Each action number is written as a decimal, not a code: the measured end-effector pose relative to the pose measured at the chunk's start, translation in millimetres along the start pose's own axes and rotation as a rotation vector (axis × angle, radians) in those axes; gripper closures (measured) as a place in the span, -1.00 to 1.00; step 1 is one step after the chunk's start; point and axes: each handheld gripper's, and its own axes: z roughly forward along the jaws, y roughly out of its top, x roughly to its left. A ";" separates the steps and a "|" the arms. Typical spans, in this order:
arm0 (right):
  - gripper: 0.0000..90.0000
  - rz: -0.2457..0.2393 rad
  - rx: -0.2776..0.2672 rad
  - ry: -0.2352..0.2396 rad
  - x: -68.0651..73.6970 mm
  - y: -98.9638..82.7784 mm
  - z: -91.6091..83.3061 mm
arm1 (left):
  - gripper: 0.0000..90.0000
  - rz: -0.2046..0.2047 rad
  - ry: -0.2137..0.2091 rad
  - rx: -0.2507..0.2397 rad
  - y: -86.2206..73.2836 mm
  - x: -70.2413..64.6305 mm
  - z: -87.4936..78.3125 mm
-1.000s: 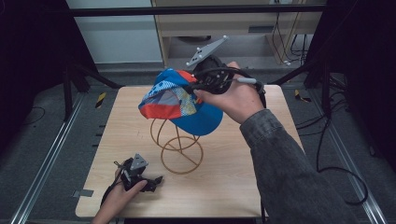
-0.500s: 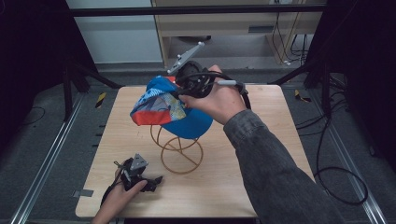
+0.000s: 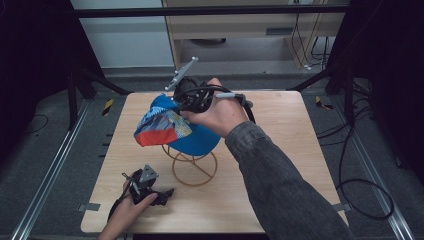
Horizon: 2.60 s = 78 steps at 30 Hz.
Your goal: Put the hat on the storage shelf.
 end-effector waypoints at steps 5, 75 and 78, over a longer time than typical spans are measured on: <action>0.99 -0.008 0.012 0.009 2.1 -0.7 4.6 | -1.00 0.000 0.000 0.000 0.0 0.0 0.0; 0.10 0.143 -0.054 -0.018 -12.7 -50.1 -31.2 | -1.00 0.001 -0.005 -0.002 -0.1 -0.3 0.2; -0.04 0.149 -0.064 -0.026 -12.2 -51.3 -33.4 | -1.00 0.001 -0.005 -0.001 -0.1 -0.3 0.1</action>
